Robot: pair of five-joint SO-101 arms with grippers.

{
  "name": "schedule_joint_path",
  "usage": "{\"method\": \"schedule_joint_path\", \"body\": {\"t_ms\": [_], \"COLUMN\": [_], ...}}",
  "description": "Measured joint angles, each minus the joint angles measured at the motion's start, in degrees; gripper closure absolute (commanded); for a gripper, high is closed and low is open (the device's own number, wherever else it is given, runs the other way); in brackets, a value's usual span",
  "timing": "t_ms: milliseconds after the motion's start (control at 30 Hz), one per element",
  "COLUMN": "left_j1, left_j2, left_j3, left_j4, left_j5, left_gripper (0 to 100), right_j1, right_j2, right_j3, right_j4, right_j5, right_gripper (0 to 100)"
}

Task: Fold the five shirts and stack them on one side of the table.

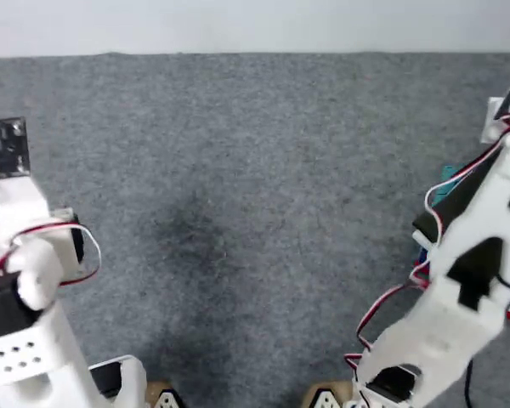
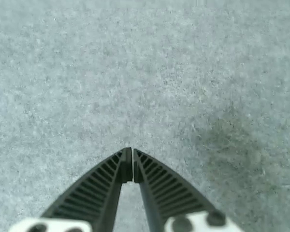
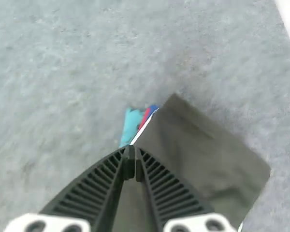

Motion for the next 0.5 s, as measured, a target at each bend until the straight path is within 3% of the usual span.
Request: {"method": "schedule_joint_path", "body": {"t_ms": [200, 300, 400, 500], "left_j1": [0.0, 0.0, 0.3, 3.1], "left_j2": [-6.9, -11.3, -17.1, -23.0], "left_j3": [6.3, 13.1, 21.1, 30.2], "left_j4": [-4.9, -9.8, -15.5, -20.1], "left_j5": [0.9, 5.1, 10.7, 11.9], "left_gripper": [99, 99, 99, 99], "right_j1": [-3.6, -4.0, -4.4, -4.4], "right_j2": [-22.3, -31.9, -40.8, -49.9], "right_j3": [30.2, 44.2, 58.5, 72.5], "right_j4": [0.0, -0.8, -5.7, -12.4], "right_j5": [-5.3, -8.6, -10.8, -12.5], "right_gripper": [99.0, 99.0, 99.0, 99.0]}}
